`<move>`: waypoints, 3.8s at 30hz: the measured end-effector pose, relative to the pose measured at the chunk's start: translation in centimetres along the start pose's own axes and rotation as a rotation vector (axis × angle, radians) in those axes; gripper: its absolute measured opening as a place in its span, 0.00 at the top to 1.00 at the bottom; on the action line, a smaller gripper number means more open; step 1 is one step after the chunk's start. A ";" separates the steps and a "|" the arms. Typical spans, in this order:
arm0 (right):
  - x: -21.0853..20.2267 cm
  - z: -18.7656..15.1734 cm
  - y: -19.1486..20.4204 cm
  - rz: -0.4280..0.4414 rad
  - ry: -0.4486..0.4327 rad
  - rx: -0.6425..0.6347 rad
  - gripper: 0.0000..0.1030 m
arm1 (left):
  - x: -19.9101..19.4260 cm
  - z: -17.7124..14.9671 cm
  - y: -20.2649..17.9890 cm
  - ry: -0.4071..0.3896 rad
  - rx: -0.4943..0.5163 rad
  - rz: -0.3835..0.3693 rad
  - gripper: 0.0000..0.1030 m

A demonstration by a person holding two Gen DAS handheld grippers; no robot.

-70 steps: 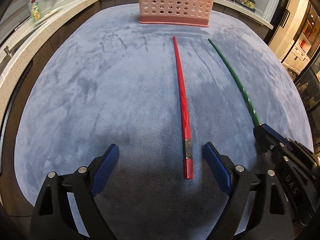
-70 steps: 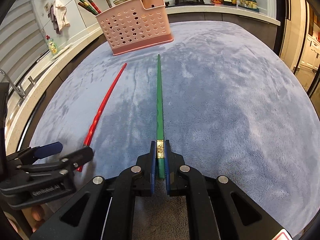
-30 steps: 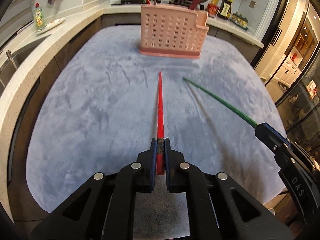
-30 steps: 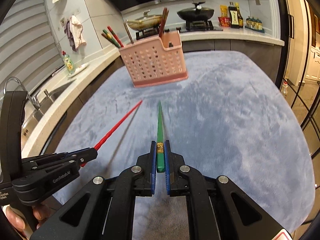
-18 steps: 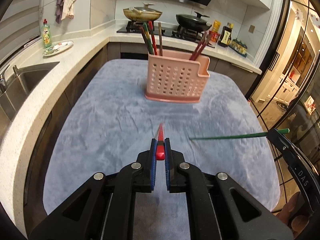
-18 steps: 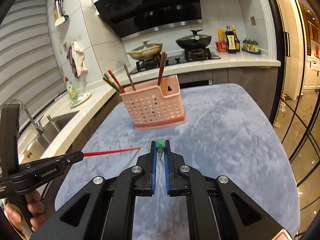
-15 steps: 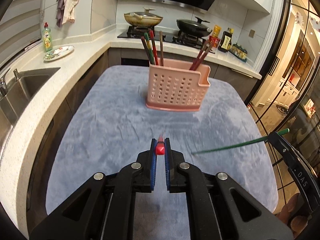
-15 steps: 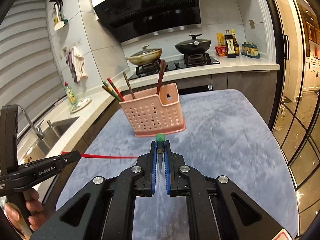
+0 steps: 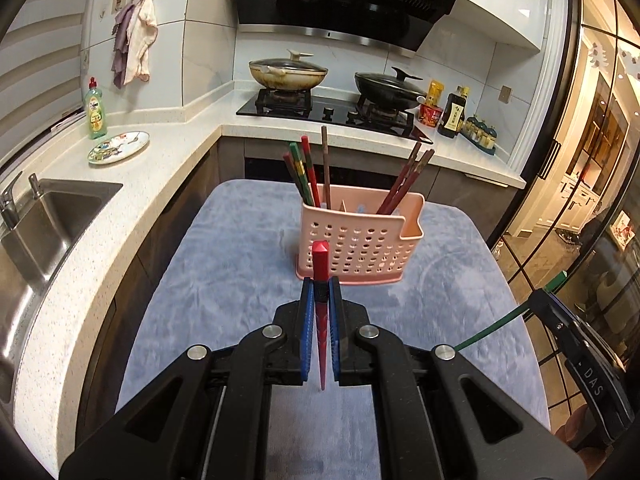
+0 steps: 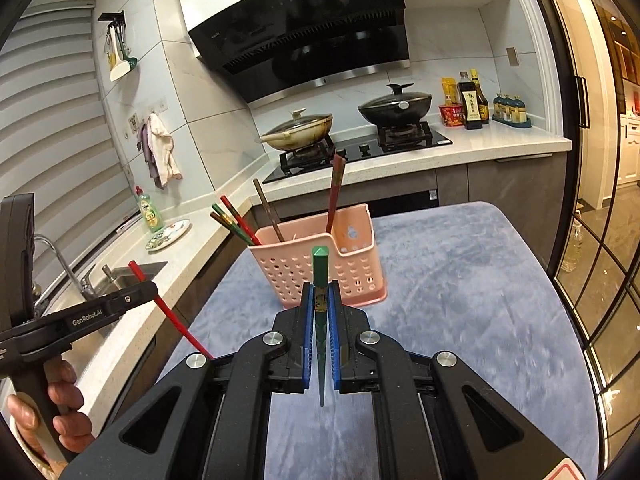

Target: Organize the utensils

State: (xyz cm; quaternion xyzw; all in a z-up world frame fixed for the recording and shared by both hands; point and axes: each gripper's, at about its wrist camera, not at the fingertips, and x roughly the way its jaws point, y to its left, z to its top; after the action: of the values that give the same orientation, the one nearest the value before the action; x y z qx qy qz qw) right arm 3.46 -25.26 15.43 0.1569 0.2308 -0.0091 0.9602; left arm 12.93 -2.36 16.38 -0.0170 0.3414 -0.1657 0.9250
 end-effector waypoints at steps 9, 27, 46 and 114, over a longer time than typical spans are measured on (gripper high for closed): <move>1.0 5.5 0.4 0.037 -0.075 0.017 0.93 | -0.6 4.7 -1.0 -0.077 0.017 -0.007 0.93; 10.2 15.3 0.5 0.028 -0.151 0.049 0.93 | 3.1 16.4 -2.0 -0.267 -0.010 0.005 0.93; 15.2 11.4 1.1 0.015 -0.011 0.001 0.78 | 8.8 13.0 -0.6 -0.139 -0.033 -0.006 0.54; 10.1 3.3 3.6 -0.163 0.229 -0.123 0.13 | 6.6 3.8 0.5 0.086 0.041 0.295 0.07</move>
State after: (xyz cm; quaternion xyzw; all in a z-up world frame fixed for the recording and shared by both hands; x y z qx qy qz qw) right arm 14.26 -22.25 14.75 0.0784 0.3507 -0.0549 0.9316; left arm 20.15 -4.29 15.07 0.0595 0.3759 -0.0355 0.9241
